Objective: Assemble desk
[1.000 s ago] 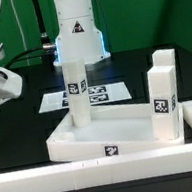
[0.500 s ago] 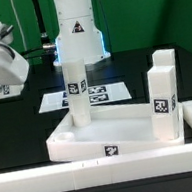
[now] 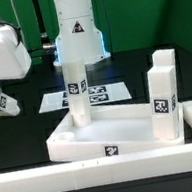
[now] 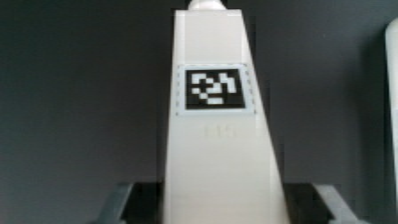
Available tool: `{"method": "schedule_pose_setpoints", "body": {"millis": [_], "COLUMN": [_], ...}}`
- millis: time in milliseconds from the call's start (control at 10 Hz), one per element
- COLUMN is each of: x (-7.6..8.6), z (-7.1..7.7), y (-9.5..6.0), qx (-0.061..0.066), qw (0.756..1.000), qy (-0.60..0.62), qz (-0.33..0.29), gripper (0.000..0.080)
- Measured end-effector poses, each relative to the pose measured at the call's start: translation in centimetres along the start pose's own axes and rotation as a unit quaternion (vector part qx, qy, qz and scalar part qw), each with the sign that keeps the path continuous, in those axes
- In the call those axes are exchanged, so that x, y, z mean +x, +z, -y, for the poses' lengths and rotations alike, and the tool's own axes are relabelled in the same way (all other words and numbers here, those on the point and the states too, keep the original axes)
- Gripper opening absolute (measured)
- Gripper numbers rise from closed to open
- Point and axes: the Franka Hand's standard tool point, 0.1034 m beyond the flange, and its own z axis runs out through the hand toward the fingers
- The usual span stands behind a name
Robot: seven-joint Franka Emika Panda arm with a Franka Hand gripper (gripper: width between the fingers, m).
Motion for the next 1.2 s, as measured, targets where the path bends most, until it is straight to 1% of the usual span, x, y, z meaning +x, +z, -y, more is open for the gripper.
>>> {"method": "schedule_pose_setpoints", "body": {"millis": [100, 200, 300, 400, 500, 600, 800, 900, 1000, 1100, 1200], "x": [-0.2, -0.3, 0.3, 0.4, 0.3, 1.0, 1.2, 1.7, 1.6, 1.5, 1.7], "z": [1.3, 2.5, 4.0, 5.7, 6.4, 5.9, 5.7, 5.5, 6.1, 7.1, 8.3], "y": [-1.1, -2.1, -3.6, -4.6, -4.8, -4.7, -4.5, -4.8, -5.1, -5.7, -6.7], "qx": [0.004, 0.007, 0.009, 0.011, 0.011, 0.004, -0.004, -0.013, -0.014, -0.006, -0.004], "qw": [1.000, 0.999, 0.997, 0.994, 0.991, 0.984, 0.973, 0.960, 0.951, 0.946, 0.931], "qy": [0.004, 0.003, 0.001, -0.003, -0.002, -0.006, -0.005, -0.005, -0.006, -0.004, -0.002], "qz": [-0.028, -0.040, -0.075, -0.111, -0.130, -0.175, -0.232, -0.280, -0.308, -0.325, -0.365], "gripper": [0.0290, 0.0290, 0.0290, 0.0290, 0.0290, 0.0290, 0.0290, 0.0290, 0.0290, 0.0290, 0.0290]}}
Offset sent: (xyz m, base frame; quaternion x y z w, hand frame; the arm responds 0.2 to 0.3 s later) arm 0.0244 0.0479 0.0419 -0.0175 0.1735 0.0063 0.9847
